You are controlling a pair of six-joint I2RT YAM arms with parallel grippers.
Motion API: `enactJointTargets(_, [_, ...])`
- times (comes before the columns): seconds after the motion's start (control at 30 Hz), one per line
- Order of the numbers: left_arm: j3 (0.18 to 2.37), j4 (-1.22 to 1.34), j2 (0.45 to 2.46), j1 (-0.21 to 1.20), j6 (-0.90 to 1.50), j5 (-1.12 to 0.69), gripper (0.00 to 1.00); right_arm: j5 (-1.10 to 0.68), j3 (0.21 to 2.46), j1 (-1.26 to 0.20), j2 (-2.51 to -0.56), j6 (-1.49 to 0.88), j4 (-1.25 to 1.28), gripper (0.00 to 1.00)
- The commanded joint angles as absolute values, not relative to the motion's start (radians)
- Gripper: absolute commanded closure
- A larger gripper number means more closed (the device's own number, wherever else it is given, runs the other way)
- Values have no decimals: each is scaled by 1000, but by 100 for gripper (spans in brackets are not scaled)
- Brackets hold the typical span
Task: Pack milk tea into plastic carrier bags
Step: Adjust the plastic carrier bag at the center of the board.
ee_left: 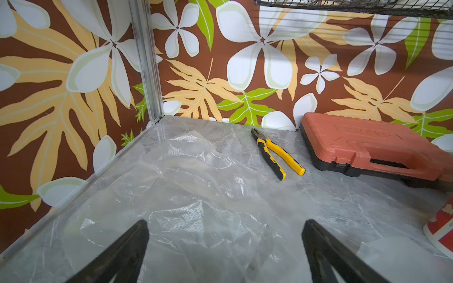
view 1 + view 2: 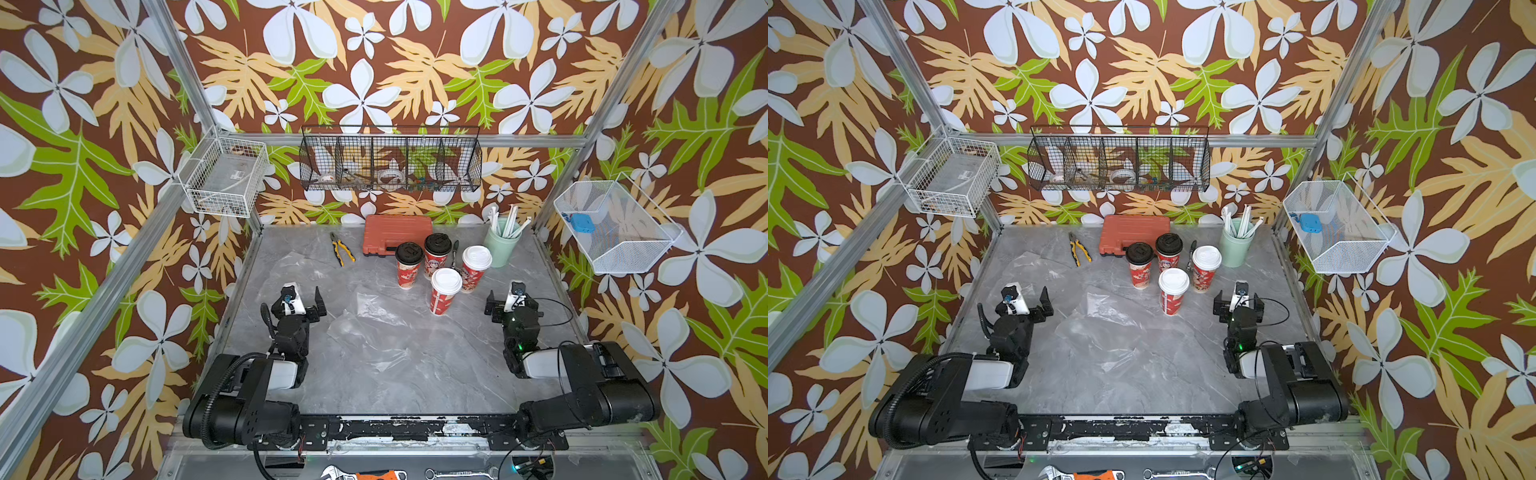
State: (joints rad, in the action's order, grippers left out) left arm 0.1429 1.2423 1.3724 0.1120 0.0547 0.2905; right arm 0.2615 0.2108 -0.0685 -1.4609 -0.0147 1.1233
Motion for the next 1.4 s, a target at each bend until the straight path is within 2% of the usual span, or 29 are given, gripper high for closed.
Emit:
enactJointTargets(0.0, [146,1267,1371,110,55,293,0,262,212,-69,-1459,-15,1147,0])
enactJointTargets(1.1, [140,1279,1367,110,58,301,0,264,204,-69,-1453,-14,1157,1])
enactJointTargets(1.23, [156,1162,1268,111,57,308,0,261,235,-72,-1348,-13,1017,0])
enactJointTargets(1.37, [222,944,1149,112,105,394,0,259,295,-72,-1225,-35,812,1])
